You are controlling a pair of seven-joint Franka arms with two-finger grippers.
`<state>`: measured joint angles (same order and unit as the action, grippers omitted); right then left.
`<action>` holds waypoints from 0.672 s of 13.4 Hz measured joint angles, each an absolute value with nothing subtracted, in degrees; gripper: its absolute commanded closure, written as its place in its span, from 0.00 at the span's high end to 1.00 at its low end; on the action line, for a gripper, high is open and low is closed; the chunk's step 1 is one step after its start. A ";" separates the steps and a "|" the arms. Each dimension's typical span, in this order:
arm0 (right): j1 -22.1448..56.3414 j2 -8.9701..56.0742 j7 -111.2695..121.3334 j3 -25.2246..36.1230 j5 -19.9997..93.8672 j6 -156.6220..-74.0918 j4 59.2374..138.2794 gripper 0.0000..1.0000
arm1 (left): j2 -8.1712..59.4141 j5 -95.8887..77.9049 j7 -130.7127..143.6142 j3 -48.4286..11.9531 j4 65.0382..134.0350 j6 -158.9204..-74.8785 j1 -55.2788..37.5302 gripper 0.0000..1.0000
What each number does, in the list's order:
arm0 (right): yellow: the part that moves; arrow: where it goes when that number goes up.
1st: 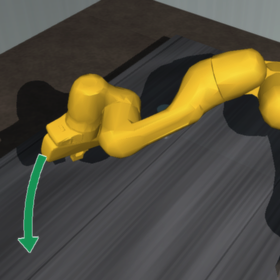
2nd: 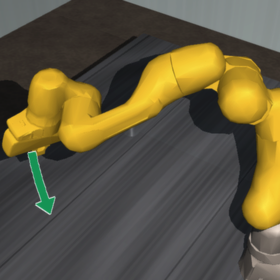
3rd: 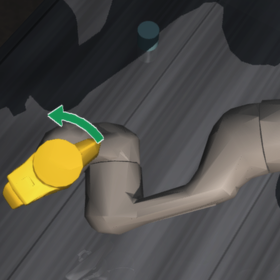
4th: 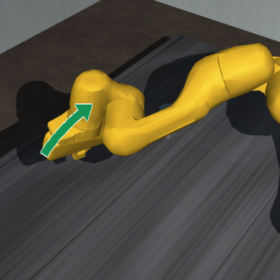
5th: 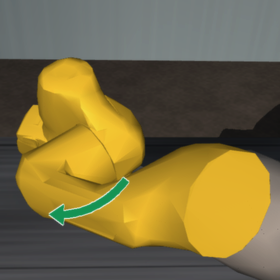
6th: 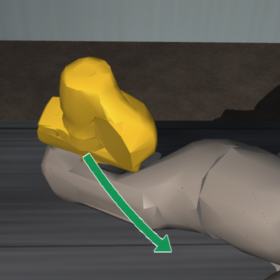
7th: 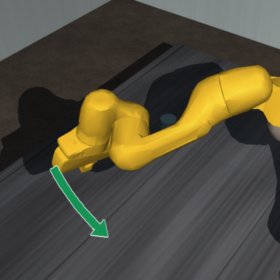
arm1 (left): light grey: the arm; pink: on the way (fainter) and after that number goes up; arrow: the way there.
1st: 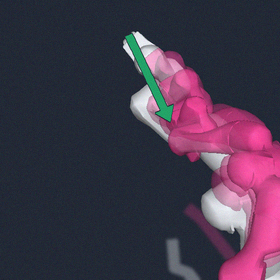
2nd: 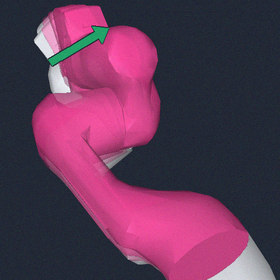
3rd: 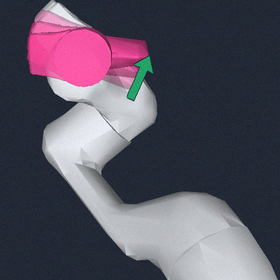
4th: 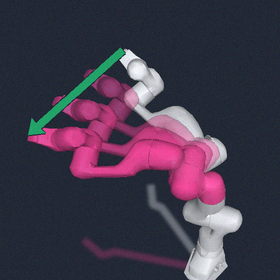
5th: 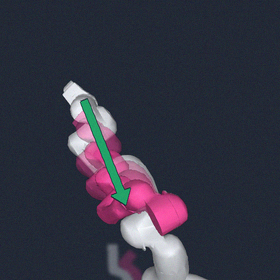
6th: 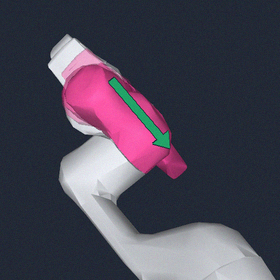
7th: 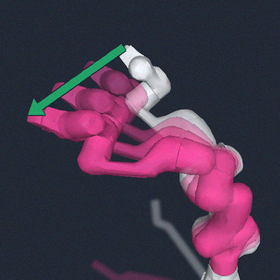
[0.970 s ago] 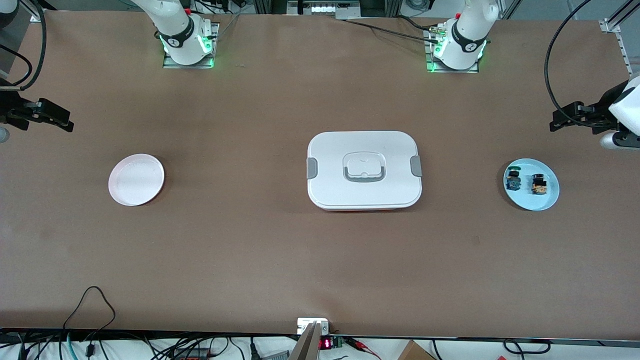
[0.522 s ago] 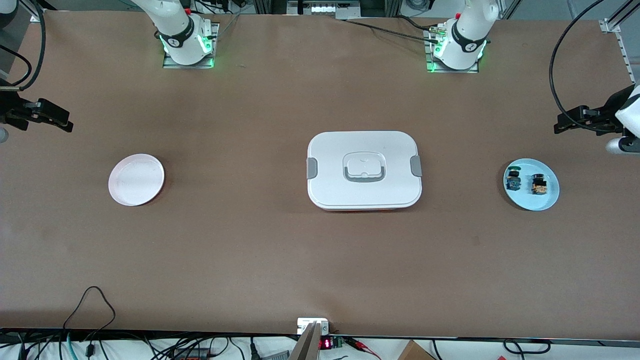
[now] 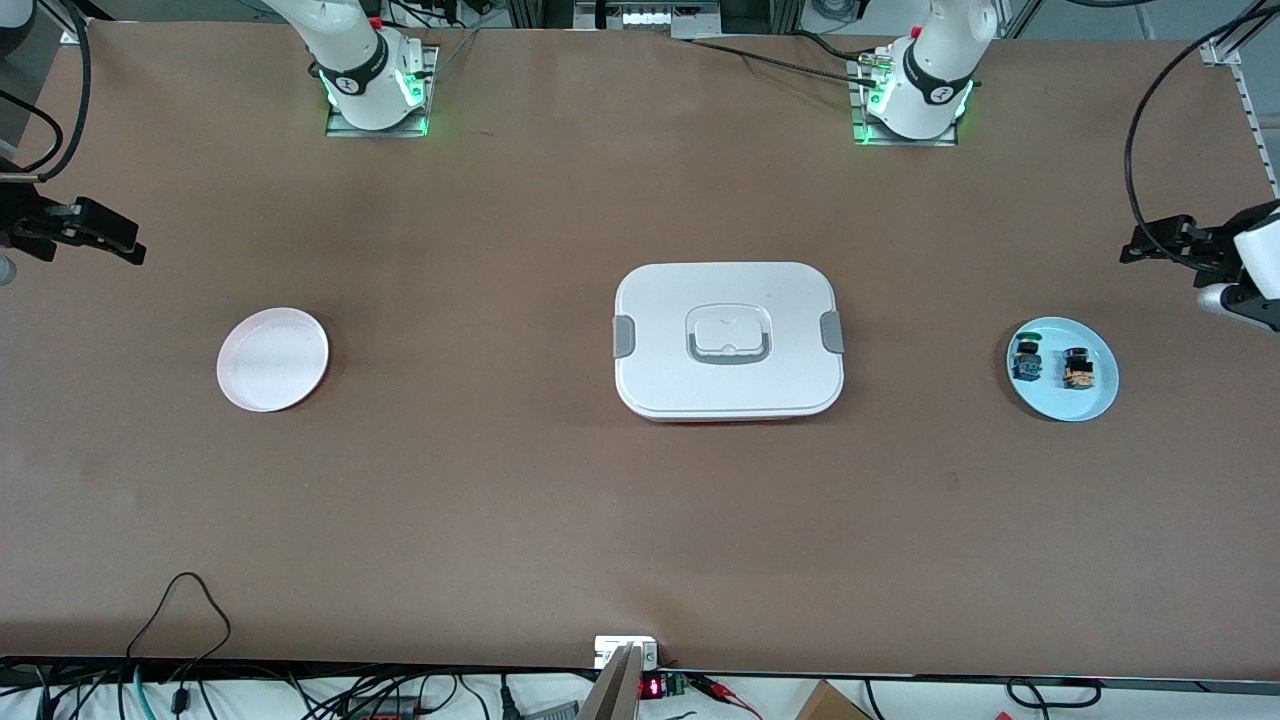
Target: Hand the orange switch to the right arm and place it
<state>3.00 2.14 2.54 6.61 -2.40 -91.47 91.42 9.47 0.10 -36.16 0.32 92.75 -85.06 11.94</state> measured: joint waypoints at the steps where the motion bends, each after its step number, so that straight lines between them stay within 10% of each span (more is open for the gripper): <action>1: 3.00 2.14 2.54 6.61 -2.40 -91.47 91.42 1.00 | 10.33 0.11 -42.68 0.39 93.30 -85.74 13.16 1.00; 9: 3.01 2.13 2.49 6.59 -2.38 -91.48 91.41 1.00 | 11.99 0.82 -79.86 0.48 106.45 -100.11 16.85 1.00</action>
<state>3.01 2.13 2.49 6.59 -2.38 -91.48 91.41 11.99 0.82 -79.86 0.48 106.45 -100.11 16.85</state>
